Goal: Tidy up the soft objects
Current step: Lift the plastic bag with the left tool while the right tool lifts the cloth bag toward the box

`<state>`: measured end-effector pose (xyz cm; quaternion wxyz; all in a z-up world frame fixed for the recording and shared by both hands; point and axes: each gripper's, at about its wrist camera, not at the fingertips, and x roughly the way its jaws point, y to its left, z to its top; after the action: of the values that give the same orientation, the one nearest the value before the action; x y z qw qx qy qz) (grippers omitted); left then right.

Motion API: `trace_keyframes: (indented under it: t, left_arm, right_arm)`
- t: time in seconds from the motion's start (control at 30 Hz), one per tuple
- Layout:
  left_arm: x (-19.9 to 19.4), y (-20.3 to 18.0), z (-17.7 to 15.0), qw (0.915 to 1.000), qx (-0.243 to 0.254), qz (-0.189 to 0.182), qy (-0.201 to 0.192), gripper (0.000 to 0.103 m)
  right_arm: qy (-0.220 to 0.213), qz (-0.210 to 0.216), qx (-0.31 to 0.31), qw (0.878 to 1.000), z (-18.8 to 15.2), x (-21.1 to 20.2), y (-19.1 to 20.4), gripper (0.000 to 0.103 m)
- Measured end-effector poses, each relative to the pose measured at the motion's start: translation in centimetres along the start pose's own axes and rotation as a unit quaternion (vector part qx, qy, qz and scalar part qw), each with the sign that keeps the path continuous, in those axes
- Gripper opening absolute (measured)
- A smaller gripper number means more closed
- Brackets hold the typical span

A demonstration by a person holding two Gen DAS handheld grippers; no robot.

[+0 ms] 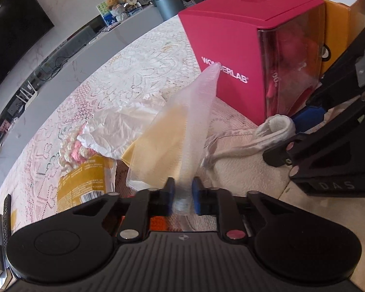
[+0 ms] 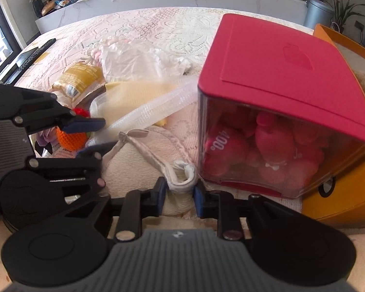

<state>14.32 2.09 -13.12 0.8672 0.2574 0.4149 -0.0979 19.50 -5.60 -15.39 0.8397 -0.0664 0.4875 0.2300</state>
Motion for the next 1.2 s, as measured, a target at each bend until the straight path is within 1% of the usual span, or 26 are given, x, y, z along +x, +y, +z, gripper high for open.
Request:
trace_keyframes:
  t: [0.03, 0.07, 0.1, 0.13, 0.17, 0.2, 0.23, 0.27, 0.3, 0.33, 0.37, 0.4, 0.47, 0.5, 0.6, 0.73, 0.8, 0.9, 0.97, 1.03, 1.2]
  left_arm:
    - [-0.2, -0.2, 0.0, 1.0000, 0.004, 0.000, -0.005, 0.004]
    - [-0.4, -0.3, -0.1, 0.9999, 0.005, 0.000, -0.009, 0.002]
    - [-0.7, -0.4, -0.1, 0.9999, 0.005, -0.001, -0.014, 0.001]
    - [-0.8, -0.4, -0.1, 0.9999, 0.002, -0.002, -0.017, 0.001]
    - [-1.0, -0.3, -0.1, 0.9998, -0.003, -0.001, -0.019, 0.000]
    - [-1.1, -0.1, -0.1, 0.9998, -0.011, -0.001, -0.019, 0.000]
    - [-1.2, 0.3, -0.2, 0.9995, -0.023, -0.003, -0.020, 0.000]
    - [-1.5, 0.7, -0.2, 0.9991, -0.037, -0.007, -0.022, 0.000]
    - [-1.7, 1.1, -0.1, 0.9984, -0.050, -0.012, -0.024, 0.000]
    - [-2.1, 1.5, -0.1, 0.9972, -0.067, -0.018, -0.029, 0.000]
    - [-2.6, 1.8, -0.1, 0.9961, -0.079, -0.021, -0.033, 0.000]
    - [-3.2, 2.0, -0.1, 0.9951, -0.089, -0.023, -0.037, 0.000]
    - [-4.2, 2.2, -0.3, 0.9936, -0.103, -0.021, -0.041, 0.000]
    - [-4.6, 2.4, -0.4, 0.9927, -0.112, -0.017, -0.042, 0.000]
    - [-6.1, 3.0, -0.7, 0.9884, -0.144, -0.014, -0.046, 0.000]
    - [-8.2, 4.1, -1.3, 0.9789, -0.198, -0.015, -0.050, 0.000]
    - [-9.4, 4.6, -1.5, 0.9743, -0.218, -0.007, -0.056, 0.000]
    - [-11.2, 5.3, -1.5, 0.9678, -0.241, -0.011, -0.070, 0.000]
    - [-12.3, 5.3, -1.4, 0.9653, -0.248, -0.010, -0.082, 0.000]
    - [-13.3, 4.9, -1.2, 0.9646, -0.246, -0.008, -0.095, 0.000]
    - [-15.2, 3.8, -0.2, 0.9659, -0.233, -0.017, -0.111, 0.000]
  right_arm:
    - [-0.002, 0.003, 0.001, 1.000, 0.0, 0.0, 0.0, 0.032]
    - [-0.003, 0.007, 0.002, 1.000, 0.0, -0.1, 0.0, 0.034]
    - [-0.005, 0.011, 0.003, 1.000, -0.1, -0.2, 0.0, 0.038]
    - [-0.008, 0.015, 0.002, 1.000, -0.1, -0.3, 0.0, 0.044]
    - [-0.010, 0.015, 0.003, 1.000, -0.1, -0.3, 0.0, 0.044]
    - [-0.012, 0.014, 0.006, 1.000, -0.2, -0.4, 0.0, 0.048]
    - [-0.013, 0.013, 0.014, 1.000, -0.2, -0.4, -0.2, 0.054]
    - [-0.011, 0.014, 0.022, 1.000, -0.1, -0.3, -0.4, 0.056]
    - [-0.006, 0.025, 0.029, 0.999, -0.2, -0.1, -0.7, 0.057]
    - [-0.006, 0.034, 0.034, 0.999, -0.2, -0.1, -0.9, 0.053]
    - [-0.009, 0.037, 0.037, 0.999, -0.3, -0.2, -1.0, 0.042]
    - [-0.011, 0.032, 0.036, 0.999, -0.3, -0.3, -0.9, 0.018]
    - [-0.023, 0.037, 0.037, 0.998, -0.6, -0.9, -0.9, 0.013]
    - [-0.029, 0.039, 0.035, 0.998, -0.7, -1.3, -0.8, 0.005]
    - [-0.051, 0.035, 0.026, 0.998, -1.0, -2.6, -0.3, 0.004]
    - [-0.070, 0.040, 0.023, 0.996, -1.5, -4.9, 0.0, 0.004]
    - [-0.086, 0.042, 0.029, 0.995, -1.8, -6.6, -0.2, 0.004]
    - [-0.113, 0.041, 0.038, 0.992, -2.2, -9.3, -0.6, 0.004]
    - [-0.131, 0.036, 0.041, 0.990, -2.4, -11.0, -0.6, 0.004]
    - [-0.149, 0.029, 0.039, 0.988, -2.8, -12.7, -0.7, 0.004]
    - [-0.181, 0.001, 0.034, 0.983, -3.4, -16.3, -1.3, 0.004]
